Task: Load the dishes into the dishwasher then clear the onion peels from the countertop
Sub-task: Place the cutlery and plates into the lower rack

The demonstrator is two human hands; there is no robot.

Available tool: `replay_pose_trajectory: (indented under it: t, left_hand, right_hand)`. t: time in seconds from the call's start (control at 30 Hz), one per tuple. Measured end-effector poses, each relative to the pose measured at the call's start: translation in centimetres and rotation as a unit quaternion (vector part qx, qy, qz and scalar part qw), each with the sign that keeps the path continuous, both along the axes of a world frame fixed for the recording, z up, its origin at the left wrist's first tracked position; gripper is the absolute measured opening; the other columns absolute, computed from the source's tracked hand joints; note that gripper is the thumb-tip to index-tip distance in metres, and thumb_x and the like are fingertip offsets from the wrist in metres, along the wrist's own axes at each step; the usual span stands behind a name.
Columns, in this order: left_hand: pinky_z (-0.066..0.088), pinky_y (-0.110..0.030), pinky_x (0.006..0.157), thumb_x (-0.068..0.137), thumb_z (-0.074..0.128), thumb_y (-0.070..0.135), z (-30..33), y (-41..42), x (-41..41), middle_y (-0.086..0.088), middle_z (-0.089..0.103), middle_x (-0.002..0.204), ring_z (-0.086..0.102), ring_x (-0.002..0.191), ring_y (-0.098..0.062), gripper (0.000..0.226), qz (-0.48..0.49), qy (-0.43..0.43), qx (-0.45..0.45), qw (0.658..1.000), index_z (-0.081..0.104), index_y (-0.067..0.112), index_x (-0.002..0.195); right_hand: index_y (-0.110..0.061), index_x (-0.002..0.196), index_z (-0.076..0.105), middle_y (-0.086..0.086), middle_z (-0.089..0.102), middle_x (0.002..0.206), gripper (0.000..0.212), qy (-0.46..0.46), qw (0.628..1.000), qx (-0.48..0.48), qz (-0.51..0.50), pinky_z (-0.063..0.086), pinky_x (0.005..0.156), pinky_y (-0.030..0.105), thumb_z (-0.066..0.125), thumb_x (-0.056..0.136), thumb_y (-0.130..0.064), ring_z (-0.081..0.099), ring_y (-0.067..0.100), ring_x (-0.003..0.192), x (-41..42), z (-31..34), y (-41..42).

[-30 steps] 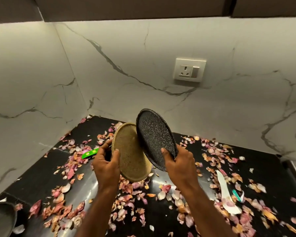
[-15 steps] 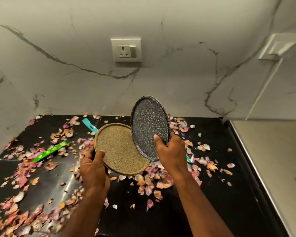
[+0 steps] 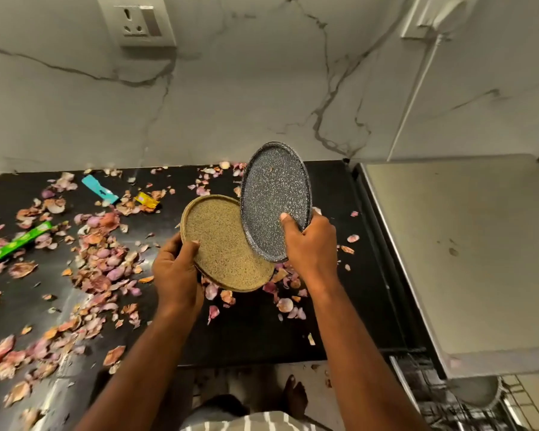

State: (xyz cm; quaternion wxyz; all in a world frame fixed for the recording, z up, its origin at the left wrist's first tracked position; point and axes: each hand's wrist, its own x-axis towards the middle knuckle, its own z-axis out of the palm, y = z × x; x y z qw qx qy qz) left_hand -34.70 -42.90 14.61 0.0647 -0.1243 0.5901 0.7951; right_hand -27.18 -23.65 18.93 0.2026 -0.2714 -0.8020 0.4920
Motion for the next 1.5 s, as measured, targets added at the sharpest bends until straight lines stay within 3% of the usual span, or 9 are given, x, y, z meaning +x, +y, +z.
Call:
replay_pose_trajectory:
  t: [0.13, 0.33, 0.53, 0.77, 0.87, 0.97, 1.1, 1.33, 1.5]
  left_hand:
    - [0.059, -0.036, 0.087, 0.104, 0.053, 0.003, 0.4, 1.3, 0.0, -0.011, 0.071, 0.120, 0.068, 0.105, -0.021, 0.029, -0.061, 0.009, -0.011, 0.998, 0.063, 0.002, 0.131]
    - [0.060, -0.041, 0.088, 0.103, 0.055, 0.003, 1.6, 3.0, 2.0, -0.005, 0.074, 0.112, 0.069, 0.106, -0.023, 0.023, -0.124, 0.041, 0.010, 0.991, 0.069, 0.013, 0.117]
    - [0.059, -0.042, 0.081, 0.099, 0.056, -0.004, 0.7, 2.8, 4.6, -0.006, 0.075, 0.106, 0.068, 0.100, -0.026, 0.027, -0.184, 0.028, 0.024, 0.982, 0.071, 0.012, 0.115]
    - [0.058, -0.032, 0.076, 0.094, 0.054, -0.010, -1.9, 4.4, 10.6, -0.006, 0.075, 0.105, 0.069, 0.095, -0.020, 0.035, -0.293, 0.000, 0.017, 0.956, 0.065, -0.003, 0.126]
    - [0.058, -0.028, 0.075, 0.093, 0.053, -0.011, -1.8, 5.5, 13.7, -0.002, 0.075, 0.103, 0.069, 0.097, -0.018, 0.038, -0.331, 0.005, 0.009, 0.943, 0.063, -0.003, 0.129]
    - [0.061, -0.033, 0.076, 0.094, 0.054, -0.008, -1.3, 5.9, 16.7, -0.001, 0.076, 0.106, 0.072, 0.098, -0.017, 0.038, -0.364, -0.004, 0.008, 0.931, 0.066, 0.005, 0.127]
    - [0.055, -0.052, 0.090, 0.096, 0.056, -0.006, -2.0, 6.8, 20.6, -0.010, 0.075, 0.111, 0.070, 0.104, -0.029, 0.036, -0.384, -0.027, -0.003, 0.923, 0.068, 0.009, 0.126]
    - [0.062, -0.030, 0.072, 0.094, 0.058, -0.007, -5.1, 10.7, 30.8, -0.015, 0.074, 0.113, 0.072, 0.096, -0.024, 0.036, -0.391, -0.070, -0.014, 0.918, 0.067, 0.006, 0.127]
    - [0.057, -0.041, 0.079, 0.091, 0.057, -0.012, -7.3, 14.8, 38.0, -0.020, 0.071, 0.109, 0.067, 0.099, -0.032, 0.033, -0.386, -0.112, -0.046, 0.915, 0.069, 0.004, 0.117]
  right_hand:
    - [-0.015, 0.090, 0.072, -0.010, 0.068, 0.069, 0.028, 0.000, 0.999, 0.013, -0.051, 0.050, 0.056, 0.026, 0.065, 0.100, -0.040, 0.061, 0.001, 0.055, 1.6, 0.8, 0.8]
    - [-0.022, 0.065, 0.058, -0.012, 0.060, 0.058, 0.038, 0.004, 0.991, 0.003, -0.132, 0.039, 0.045, 0.015, 0.068, 0.100, -0.035, 0.056, -0.004, 0.045, 5.5, 2.3, 0.6]
    - [-0.023, 0.071, 0.061, -0.009, 0.064, 0.065, 0.034, -0.029, 0.984, -0.013, -0.178, 0.052, 0.056, 0.030, 0.069, 0.098, -0.041, 0.061, 0.006, 0.055, 10.0, 1.6, -1.4]
    - [-0.013, 0.081, 0.068, 0.001, 0.067, 0.068, 0.051, -0.112, 0.955, 0.009, -0.274, 0.047, 0.049, 0.034, 0.060, 0.095, -0.061, 0.061, 0.015, 0.054, 19.2, -2.3, -2.7]
    - [-0.018, 0.083, 0.066, -0.006, 0.064, 0.067, 0.035, -0.090, 0.946, -0.035, -0.310, 0.046, 0.048, 0.031, 0.064, 0.098, -0.050, 0.059, 0.007, 0.053, 23.3, -2.3, -2.4]
    - [-0.029, 0.078, 0.057, -0.011, 0.055, 0.061, 0.026, -0.067, 0.942, -0.065, -0.322, 0.036, 0.046, 0.017, 0.065, 0.102, -0.038, 0.049, -0.006, 0.043, 26.6, -1.8, -1.8]
    - [-0.026, 0.085, 0.062, -0.011, 0.057, 0.070, 0.022, -0.066, 0.943, -0.042, -0.323, 0.047, 0.056, 0.028, 0.063, 0.102, -0.040, 0.056, 0.002, 0.058, 30.0, -1.1, -0.1]
    - [-0.028, 0.096, 0.067, -0.009, 0.065, 0.073, 0.021, -0.160, 0.952, 0.004, -0.259, 0.055, 0.062, 0.033, 0.058, 0.104, -0.045, 0.064, 0.010, 0.064, 39.4, -1.5, 6.2]
    - [-0.026, 0.090, 0.061, -0.007, 0.064, 0.073, 0.020, -0.217, 0.944, -0.035, -0.247, 0.037, 0.054, 0.023, 0.059, 0.104, -0.039, 0.060, 0.009, 0.062, 46.9, -2.9, 10.8]
